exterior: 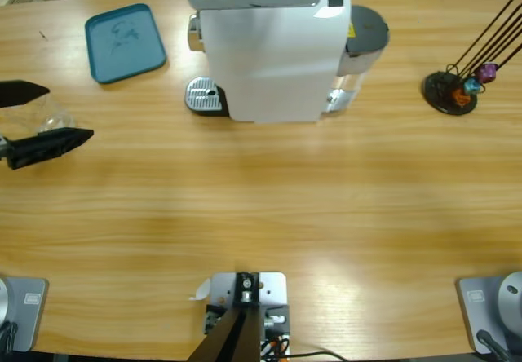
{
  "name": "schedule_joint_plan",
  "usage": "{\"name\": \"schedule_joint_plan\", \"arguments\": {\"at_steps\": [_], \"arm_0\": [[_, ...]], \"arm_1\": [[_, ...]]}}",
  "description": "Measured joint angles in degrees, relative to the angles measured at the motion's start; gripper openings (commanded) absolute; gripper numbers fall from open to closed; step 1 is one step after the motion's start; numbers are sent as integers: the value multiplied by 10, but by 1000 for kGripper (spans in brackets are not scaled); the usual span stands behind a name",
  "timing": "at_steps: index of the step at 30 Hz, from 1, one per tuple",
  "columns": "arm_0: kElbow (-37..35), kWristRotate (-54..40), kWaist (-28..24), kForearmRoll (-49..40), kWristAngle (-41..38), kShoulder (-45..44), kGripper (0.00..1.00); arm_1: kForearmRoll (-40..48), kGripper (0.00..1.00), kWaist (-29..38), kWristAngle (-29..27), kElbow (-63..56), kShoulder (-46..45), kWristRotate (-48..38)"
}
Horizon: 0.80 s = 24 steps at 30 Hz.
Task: Pour coffee
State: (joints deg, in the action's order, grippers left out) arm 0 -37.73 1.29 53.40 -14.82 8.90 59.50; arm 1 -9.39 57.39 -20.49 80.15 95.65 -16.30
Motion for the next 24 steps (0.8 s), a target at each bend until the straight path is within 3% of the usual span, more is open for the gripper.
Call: {"name": "schedule_joint_plan", "arguments": {"at_steps": [5,10,14,19,24], "arm_0": [[7,57,-1,-11,49,-52,997],[-16,141,-11,-126,121,-58,1000],[-32,233,-57,-161,155,-57,1000],[-29,284,-69,-166,209,-10,1000],[32,326,-73,-93,260,68,1000]], "arm_1": [[-8,1000,0,88,-34,-123,29],[-66,1000,-2,146,-149,-183,43],[-95,1000,-2,152,-230,-214,53],[-99,1000,-2,152,-287,-258,54],[-99,1000,-2,149,-324,-262,54]]}}
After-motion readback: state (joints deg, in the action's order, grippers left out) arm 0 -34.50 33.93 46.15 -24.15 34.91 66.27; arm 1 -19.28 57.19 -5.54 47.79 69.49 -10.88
